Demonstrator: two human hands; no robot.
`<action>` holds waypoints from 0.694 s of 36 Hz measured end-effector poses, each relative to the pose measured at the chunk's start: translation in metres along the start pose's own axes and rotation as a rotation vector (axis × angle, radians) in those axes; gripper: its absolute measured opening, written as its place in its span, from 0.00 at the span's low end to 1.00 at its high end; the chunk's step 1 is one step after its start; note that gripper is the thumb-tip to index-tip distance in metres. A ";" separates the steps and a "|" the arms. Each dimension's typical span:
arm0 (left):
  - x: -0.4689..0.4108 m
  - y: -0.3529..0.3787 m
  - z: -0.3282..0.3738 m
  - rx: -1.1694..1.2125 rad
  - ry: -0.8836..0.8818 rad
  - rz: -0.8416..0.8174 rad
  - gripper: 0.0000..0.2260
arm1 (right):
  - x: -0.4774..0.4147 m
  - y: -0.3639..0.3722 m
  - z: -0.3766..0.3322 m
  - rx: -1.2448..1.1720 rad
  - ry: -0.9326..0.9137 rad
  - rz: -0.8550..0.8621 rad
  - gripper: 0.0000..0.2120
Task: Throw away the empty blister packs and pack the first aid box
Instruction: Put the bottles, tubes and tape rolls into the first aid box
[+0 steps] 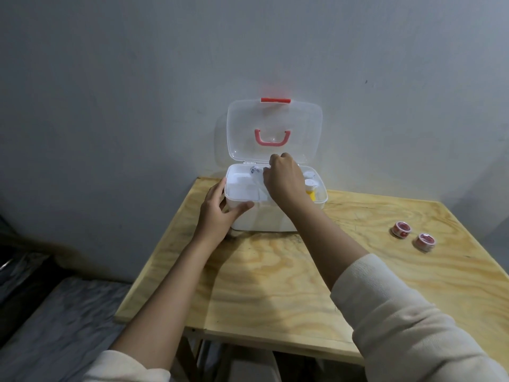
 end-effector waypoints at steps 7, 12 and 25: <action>0.001 -0.002 0.001 -0.003 -0.006 -0.007 0.45 | 0.000 -0.006 0.005 -0.255 0.032 0.032 0.14; -0.001 -0.001 -0.003 -0.001 -0.018 -0.002 0.46 | 0.011 -0.012 -0.001 -0.329 -0.143 0.023 0.14; -0.001 0.001 -0.002 0.004 0.012 0.018 0.36 | 0.022 -0.007 -0.008 -0.261 -0.246 -0.129 0.13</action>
Point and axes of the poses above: each hand's wrist, its own x-axis away from the middle knuckle, its own y-axis out of the palm, z = x × y, the point moved 4 cm from there along -x, towards the middle knuckle, and after that the axes turned 13 degrees about z, right-handed, at the moved point
